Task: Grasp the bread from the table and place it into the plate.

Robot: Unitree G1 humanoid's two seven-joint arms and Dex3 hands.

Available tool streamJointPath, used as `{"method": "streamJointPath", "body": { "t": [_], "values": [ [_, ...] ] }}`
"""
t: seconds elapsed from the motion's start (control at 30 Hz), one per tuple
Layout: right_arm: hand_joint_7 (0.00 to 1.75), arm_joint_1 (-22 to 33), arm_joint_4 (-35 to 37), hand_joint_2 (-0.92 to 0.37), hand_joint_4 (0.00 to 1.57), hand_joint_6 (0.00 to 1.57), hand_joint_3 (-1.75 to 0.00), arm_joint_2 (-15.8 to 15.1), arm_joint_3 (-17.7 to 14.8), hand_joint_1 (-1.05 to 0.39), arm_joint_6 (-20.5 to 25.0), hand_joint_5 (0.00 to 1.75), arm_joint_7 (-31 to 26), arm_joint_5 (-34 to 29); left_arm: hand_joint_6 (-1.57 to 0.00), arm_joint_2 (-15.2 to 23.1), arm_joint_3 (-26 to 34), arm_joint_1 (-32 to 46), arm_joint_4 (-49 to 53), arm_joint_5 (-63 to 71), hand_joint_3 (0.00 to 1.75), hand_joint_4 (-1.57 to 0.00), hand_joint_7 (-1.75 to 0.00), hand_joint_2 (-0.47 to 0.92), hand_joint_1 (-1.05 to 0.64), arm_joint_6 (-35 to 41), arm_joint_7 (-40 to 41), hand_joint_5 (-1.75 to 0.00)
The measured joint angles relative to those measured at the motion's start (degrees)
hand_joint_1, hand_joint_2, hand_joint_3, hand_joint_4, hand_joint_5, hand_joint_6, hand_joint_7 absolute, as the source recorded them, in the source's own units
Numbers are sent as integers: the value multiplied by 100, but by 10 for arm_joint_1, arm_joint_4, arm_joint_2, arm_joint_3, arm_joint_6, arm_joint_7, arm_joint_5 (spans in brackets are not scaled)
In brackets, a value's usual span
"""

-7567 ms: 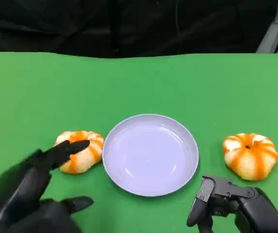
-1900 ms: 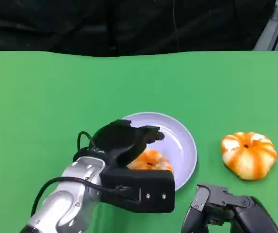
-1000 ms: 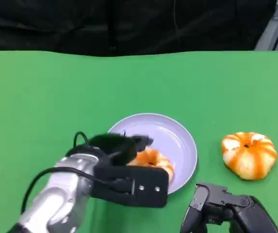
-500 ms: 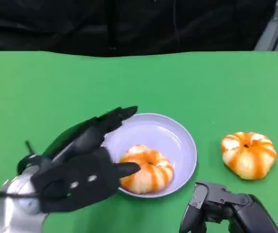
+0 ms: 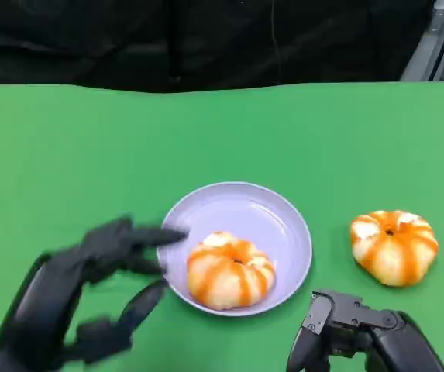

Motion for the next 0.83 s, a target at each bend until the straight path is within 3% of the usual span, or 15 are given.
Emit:
{"method": "streamJointPath", "body": {
  "t": [0.1,0.23,0.53,0.83],
  "values": [
    [147,-5,0,-24,91,77,-156,0,-1,10,0,167,1,1,-82,-18,4,45,12,-1,151,-90,-151,35,1,-63,22,-167],
    [146,-5,7,-24,90,77,-156,-2,-7,12,0,167,3,6,-80,-34,0,57,39,-9,143,-91,-159,40,-2,-103,34,-174],
    [145,-7,18,-26,90,78,-154,-3,-23,13,-4,165,10,13,-79,-49,-3,62,81,-24,131,-91,-161,44,-3,-118,45,-175],
    [145,-6,22,-29,90,78,-149,-3,-25,10,-15,166,12,18,-82,-53,-8,61,96,-28,144,-92,-157,36,-4,-120,51,-172]
  ]
}}
